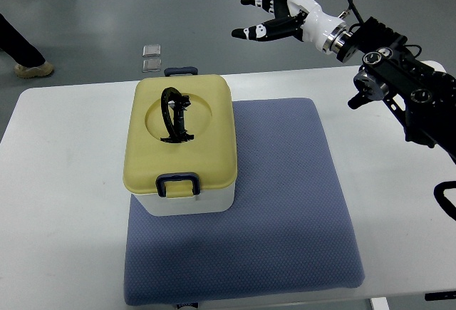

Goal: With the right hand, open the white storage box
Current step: 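Reach the right hand over the lid and lower fingers to the black handle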

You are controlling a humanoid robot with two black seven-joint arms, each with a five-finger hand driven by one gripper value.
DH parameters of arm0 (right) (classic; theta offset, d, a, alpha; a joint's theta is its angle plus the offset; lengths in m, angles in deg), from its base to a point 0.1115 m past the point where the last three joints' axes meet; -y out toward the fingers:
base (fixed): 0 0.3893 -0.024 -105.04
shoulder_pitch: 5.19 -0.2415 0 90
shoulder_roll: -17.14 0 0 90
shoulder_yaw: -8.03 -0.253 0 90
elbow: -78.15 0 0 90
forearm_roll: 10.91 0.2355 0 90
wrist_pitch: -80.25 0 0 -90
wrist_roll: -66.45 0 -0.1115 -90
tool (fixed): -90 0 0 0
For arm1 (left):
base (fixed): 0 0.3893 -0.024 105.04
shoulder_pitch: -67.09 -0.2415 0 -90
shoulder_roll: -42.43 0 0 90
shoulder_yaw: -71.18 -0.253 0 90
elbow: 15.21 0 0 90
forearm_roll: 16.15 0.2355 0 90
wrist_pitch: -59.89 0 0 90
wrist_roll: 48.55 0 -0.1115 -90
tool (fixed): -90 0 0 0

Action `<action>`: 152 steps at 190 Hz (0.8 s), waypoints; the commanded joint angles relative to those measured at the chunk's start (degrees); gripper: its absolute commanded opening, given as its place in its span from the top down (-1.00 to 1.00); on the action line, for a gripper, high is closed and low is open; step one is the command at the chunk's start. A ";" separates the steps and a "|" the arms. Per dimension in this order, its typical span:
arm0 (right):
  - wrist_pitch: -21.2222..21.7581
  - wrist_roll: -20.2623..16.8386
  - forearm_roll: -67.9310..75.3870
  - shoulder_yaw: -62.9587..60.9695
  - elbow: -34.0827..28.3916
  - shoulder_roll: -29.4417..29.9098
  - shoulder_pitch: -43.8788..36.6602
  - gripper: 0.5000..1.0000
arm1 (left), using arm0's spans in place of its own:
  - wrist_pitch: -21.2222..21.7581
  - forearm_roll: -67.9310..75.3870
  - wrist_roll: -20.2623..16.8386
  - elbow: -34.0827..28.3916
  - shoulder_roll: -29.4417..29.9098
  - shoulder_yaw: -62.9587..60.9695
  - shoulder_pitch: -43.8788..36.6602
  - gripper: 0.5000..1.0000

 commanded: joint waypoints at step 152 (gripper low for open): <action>-0.29 12.36 -26.28 29.74 -0.88 3.31 -21.42 -0.68 | 0.09 0.00 -0.09 -0.87 0.00 -0.10 1.41 -1.00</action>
